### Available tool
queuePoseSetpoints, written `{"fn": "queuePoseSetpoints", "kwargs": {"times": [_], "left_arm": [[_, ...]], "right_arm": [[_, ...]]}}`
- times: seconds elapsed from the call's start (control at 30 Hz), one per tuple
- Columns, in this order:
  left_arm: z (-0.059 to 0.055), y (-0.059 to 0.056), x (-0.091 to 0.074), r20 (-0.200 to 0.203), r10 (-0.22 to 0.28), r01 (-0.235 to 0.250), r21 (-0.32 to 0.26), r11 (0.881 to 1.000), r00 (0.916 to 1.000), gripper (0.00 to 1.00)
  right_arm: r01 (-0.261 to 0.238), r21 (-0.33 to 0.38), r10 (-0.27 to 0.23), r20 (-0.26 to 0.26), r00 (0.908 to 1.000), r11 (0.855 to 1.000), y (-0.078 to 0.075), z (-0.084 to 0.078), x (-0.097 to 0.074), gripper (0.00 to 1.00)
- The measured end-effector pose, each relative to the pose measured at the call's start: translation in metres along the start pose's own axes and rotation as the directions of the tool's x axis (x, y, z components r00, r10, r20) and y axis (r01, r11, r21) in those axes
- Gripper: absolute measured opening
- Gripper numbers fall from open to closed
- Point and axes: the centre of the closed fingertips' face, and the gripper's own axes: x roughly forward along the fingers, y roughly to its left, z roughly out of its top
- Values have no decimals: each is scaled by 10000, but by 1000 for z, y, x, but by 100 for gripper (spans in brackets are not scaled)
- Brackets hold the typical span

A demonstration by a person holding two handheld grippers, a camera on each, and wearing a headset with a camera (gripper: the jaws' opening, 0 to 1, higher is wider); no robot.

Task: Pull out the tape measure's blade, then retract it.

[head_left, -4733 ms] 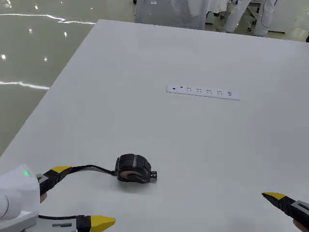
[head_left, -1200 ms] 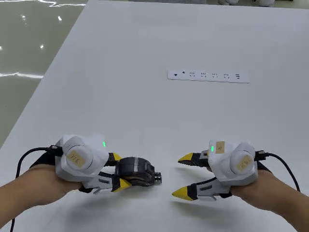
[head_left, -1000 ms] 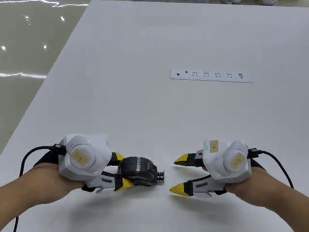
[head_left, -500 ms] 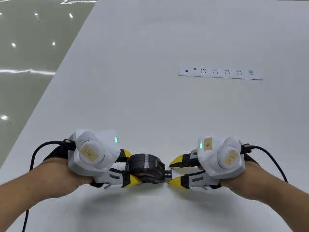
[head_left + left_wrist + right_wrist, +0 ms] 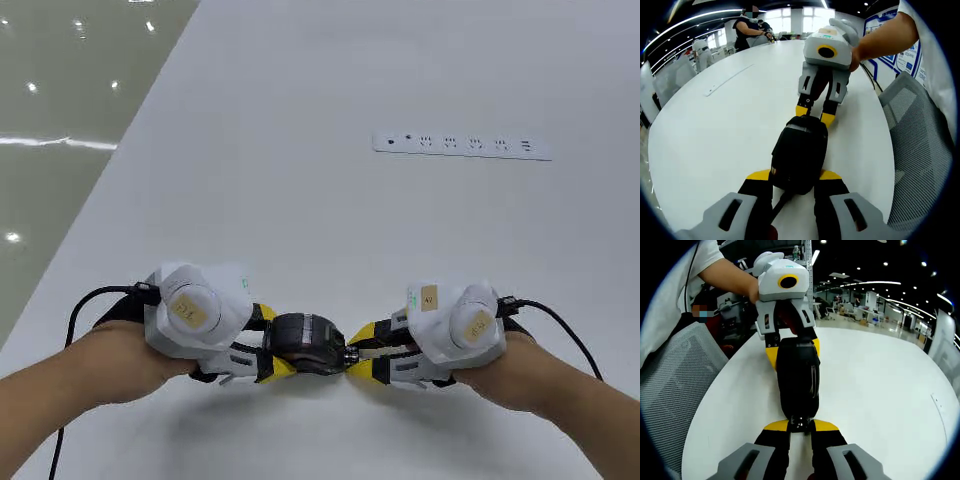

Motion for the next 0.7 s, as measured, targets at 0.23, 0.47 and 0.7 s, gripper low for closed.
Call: {"fn": "queuePoseSetpoints", "kwargs": {"times": [0.23,0.47,0.7], "left_arm": [[0,0,0,-73,-22,23,88,10000,10000,26],[-1,0,0,-71,16,-15,103,9999,10000,26],[-2,0,0,-103,-36,38,157,9999,9999,25]], "right_arm": [[155,-20,-156,-390,9991,9999,0,0,1,12],[160,-14,-161,-1039,9945,9999,-1,0,1,10],[76,-110,-91,-1450,9894,9999,0,-3,0,9]]}}
